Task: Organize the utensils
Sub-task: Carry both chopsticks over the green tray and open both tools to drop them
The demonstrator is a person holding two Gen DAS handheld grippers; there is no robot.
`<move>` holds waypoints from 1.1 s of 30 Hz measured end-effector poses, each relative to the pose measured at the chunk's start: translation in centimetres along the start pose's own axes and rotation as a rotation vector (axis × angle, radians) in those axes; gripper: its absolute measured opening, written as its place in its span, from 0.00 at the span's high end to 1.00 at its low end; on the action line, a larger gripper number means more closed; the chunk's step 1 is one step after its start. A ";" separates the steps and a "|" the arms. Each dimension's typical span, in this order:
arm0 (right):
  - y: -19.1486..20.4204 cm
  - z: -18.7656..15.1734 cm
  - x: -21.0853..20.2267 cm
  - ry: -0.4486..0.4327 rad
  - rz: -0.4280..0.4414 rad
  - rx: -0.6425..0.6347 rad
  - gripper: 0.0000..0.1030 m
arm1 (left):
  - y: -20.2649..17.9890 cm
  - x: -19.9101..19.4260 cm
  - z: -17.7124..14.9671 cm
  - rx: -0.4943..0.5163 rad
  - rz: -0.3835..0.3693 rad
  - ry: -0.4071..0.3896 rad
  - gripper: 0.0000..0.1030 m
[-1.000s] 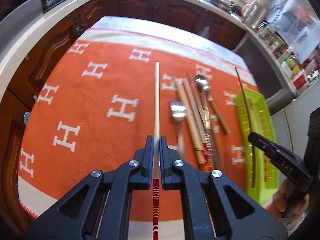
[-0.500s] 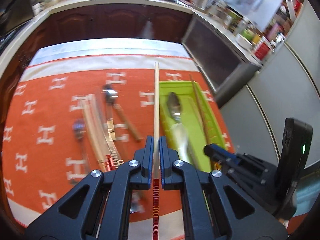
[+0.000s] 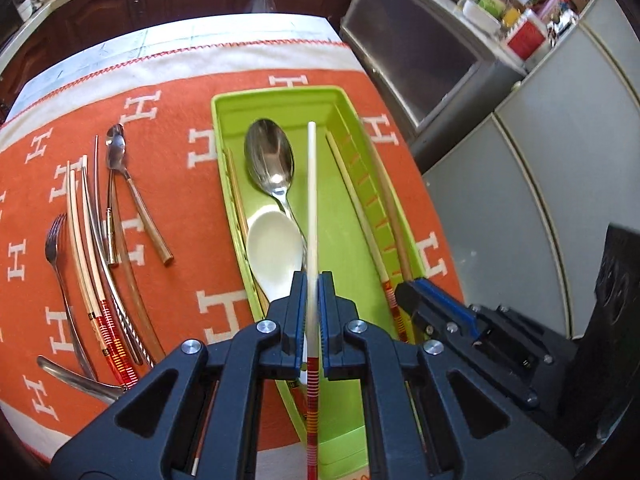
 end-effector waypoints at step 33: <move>6.7 -1.6 -2.0 -0.038 0.023 -0.085 0.88 | 6.6 -6.6 -6.2 0.051 0.198 -0.142 0.95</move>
Point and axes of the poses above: each gripper's, at about its wrist camera, not at the fingertips, and x roughly the way its jaws point, y to its left, z to its top, the point moved 7 cm from there along x, roughly the way its jaws point, and after that the axes turned 13 degrees about y, right-handed, at the moved point
